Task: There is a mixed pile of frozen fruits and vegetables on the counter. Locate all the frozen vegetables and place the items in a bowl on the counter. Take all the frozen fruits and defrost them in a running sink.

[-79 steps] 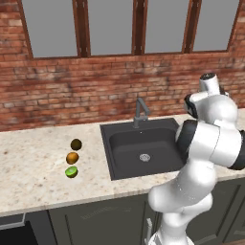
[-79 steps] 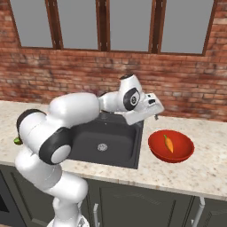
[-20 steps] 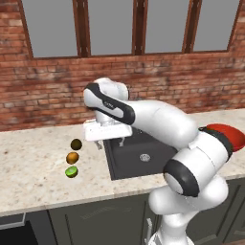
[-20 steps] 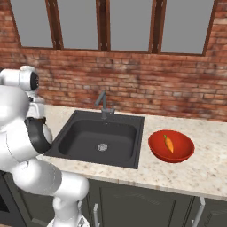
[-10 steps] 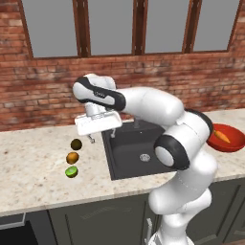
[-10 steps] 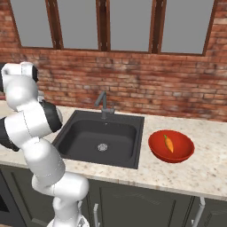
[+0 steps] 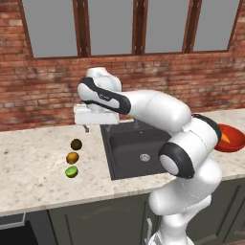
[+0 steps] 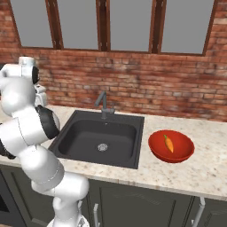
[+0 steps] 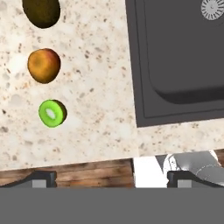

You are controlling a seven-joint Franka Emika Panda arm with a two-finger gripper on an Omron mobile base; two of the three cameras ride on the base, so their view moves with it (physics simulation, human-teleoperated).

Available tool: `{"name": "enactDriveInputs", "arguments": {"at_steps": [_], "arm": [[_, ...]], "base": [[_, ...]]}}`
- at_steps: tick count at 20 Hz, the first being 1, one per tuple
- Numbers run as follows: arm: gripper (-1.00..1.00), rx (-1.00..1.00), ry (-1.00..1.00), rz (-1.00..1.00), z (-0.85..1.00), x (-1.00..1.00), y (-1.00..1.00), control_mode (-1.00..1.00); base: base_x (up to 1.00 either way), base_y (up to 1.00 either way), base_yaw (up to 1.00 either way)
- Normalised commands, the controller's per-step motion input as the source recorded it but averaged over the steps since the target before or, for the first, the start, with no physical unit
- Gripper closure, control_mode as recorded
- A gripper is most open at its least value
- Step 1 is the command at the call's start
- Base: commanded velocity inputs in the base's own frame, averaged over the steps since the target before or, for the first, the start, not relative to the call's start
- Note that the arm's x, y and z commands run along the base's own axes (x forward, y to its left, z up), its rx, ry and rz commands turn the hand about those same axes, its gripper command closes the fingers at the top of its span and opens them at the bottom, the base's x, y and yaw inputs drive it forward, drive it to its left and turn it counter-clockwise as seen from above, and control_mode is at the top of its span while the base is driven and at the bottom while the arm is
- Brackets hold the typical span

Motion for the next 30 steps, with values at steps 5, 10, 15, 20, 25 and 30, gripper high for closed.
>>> {"name": "enactDriveInputs", "arguments": {"at_steps": [5,10,15,20,25,30], "arm": [[-1.0,0.05,-0.16,0.0,-0.11,0.02,0.0,-1.0],[-1.0,-0.06,-0.02,0.0,0.14,0.27,0.06,-1.0],[-1.0,-0.09,0.01,0.0,0.1,0.38,0.16,-1.0],[-1.0,0.0,-0.01,-0.01,-0.12,0.58,0.25,-1.0],[-1.0,0.0,-0.04,0.0,-0.25,0.51,0.42,-1.0],[-1.0,0.0,-0.01,0.0,-0.28,0.57,0.4,-1.0]], "base": [[0.0,0.0,0.0],[0.0,0.0,0.0],[0.0,0.0,0.0],[0.0,0.0,0.0],[0.0,0.0,0.0],[0.0,0.0,0.0]]}}
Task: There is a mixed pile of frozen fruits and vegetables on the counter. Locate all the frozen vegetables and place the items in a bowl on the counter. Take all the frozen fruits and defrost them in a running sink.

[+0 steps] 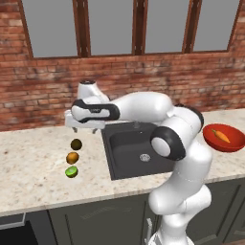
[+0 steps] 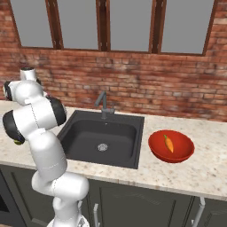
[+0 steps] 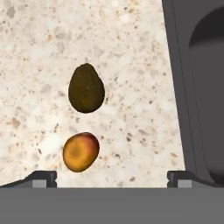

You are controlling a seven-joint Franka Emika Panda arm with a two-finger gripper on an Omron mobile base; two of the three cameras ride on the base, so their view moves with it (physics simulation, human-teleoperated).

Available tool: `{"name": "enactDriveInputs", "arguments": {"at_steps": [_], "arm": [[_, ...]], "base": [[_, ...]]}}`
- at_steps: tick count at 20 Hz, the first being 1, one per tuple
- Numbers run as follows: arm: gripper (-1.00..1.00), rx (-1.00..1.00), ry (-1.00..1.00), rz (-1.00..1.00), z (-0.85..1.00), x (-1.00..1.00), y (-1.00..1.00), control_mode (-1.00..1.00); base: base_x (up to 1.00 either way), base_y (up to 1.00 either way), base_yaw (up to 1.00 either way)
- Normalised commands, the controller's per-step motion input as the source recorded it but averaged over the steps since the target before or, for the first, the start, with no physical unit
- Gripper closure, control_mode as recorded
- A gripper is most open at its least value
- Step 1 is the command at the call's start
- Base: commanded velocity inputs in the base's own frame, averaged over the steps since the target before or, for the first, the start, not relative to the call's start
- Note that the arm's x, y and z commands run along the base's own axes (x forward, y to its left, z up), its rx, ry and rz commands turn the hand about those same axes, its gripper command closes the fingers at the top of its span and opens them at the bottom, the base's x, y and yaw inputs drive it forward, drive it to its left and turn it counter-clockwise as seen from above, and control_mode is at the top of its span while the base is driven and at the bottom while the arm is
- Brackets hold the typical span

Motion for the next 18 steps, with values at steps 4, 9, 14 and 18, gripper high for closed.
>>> {"name": "enactDriveInputs", "arguments": {"at_steps": [4,9,14,18], "arm": [[-1.0,0.0,0.0,0.0,-0.29,0.52,0.14,-1.0],[-1.0,0.0,0.0,0.0,-0.29,0.49,0.2,-1.0],[-1.0,0.0,-0.01,0.0,-0.2,0.32,0.23,-1.0],[-1.0,0.0,0.0,0.0,-0.36,0.01,-0.01,-1.0]], "base": [[0.0,0.0,0.0],[0.0,0.0,0.0],[0.0,0.0,0.0],[0.0,0.0,0.0]]}}
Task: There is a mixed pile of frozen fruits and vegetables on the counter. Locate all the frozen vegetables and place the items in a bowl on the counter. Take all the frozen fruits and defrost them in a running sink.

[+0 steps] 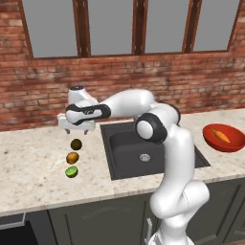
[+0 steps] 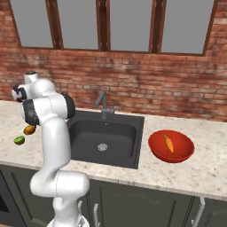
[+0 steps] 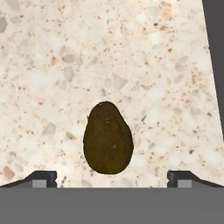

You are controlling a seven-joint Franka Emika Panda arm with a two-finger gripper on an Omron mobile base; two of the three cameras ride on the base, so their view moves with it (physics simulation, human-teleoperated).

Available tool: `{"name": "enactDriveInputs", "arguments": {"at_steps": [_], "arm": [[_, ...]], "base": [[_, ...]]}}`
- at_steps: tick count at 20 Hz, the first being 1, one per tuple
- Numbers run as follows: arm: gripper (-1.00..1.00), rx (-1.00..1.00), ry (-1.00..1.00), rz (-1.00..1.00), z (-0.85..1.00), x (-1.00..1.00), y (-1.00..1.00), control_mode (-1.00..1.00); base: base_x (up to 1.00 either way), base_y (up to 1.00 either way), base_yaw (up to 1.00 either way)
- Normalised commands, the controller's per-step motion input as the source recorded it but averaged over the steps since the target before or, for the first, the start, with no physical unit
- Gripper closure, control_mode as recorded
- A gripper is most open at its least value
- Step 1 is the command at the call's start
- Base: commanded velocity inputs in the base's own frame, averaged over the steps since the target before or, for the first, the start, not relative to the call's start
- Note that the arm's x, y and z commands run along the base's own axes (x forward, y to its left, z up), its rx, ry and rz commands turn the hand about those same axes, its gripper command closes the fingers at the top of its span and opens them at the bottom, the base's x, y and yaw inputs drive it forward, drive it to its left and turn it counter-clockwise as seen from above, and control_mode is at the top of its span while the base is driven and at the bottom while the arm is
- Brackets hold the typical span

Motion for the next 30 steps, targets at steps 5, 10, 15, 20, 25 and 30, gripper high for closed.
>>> {"name": "enactDriveInputs", "arguments": {"at_steps": [5,10,15,20,25,30], "arm": [[-1.0,0.0,0.0,0.0,-0.47,-0.14,-0.13,-1.0],[-1.0,0.0,0.0,0.0,-0.43,0.0,-0.01,-1.0],[-1.0,0.0,-0.02,0.0,-0.17,0.27,0.0,-1.0],[-1.0,0.0,-0.02,0.0,-0.32,0.1,0.02,-1.0],[-1.0,0.0,0.02,0.0,-0.29,0.0,0.22,-1.0],[1.0,0.0,0.01,0.0,-0.35,0.0,0.24,-1.0]], "base": [[0.0,0.0,0.0],[0.0,0.0,0.0],[0.0,0.0,0.0],[0.0,0.0,0.0],[0.0,0.0,0.0],[0.0,0.0,0.0]]}}
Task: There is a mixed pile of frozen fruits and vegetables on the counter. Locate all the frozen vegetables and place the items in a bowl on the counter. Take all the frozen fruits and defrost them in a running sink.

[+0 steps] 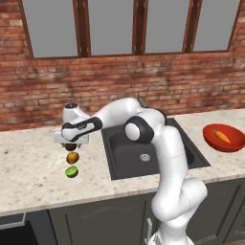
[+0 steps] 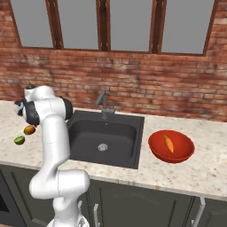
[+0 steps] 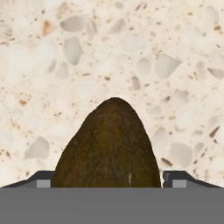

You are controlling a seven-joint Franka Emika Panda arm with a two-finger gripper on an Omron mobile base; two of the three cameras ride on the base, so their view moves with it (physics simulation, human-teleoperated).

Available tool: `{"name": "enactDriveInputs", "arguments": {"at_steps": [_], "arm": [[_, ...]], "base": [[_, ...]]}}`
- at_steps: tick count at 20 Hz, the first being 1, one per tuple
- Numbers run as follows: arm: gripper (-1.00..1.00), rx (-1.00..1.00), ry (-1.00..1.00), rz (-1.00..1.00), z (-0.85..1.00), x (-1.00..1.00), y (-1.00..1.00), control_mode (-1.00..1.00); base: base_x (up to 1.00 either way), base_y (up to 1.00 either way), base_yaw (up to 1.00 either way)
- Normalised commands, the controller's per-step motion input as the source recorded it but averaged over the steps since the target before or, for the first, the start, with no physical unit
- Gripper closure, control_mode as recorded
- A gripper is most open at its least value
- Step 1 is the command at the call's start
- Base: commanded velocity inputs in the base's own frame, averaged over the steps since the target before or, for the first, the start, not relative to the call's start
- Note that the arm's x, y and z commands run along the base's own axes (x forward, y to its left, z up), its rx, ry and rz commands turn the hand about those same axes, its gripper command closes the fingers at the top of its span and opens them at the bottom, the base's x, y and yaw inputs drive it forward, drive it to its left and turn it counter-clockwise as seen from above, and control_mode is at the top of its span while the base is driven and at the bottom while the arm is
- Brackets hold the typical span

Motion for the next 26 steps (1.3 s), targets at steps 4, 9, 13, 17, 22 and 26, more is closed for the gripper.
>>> {"name": "enactDriveInputs", "arguments": {"at_steps": [4,9,13,17,22,26], "arm": [[1.0,0.0,0.01,0.0,-0.21,0.0,0.1,-1.0],[1.0,0.0,0.01,0.0,-0.01,0.0,0.0,-1.0],[1.0,0.0,-0.01,0.01,0.24,-0.15,-0.27,-1.0],[1.0,0.01,-0.13,0.09,1.0,-0.75,-0.8,-1.0],[1.0,0.07,-0.26,0.09,0.94,-0.98,-1.0,-1.0],[1.0,0.07,-0.28,0.11,0.7,-1.0,-1.0,-1.0]], "base": [[0.0,0.0,0.0],[0.0,0.0,0.0],[0.0,0.0,0.0],[0.0,0.0,0.0],[0.0,0.0,0.0],[0.0,0.0,0.0]]}}
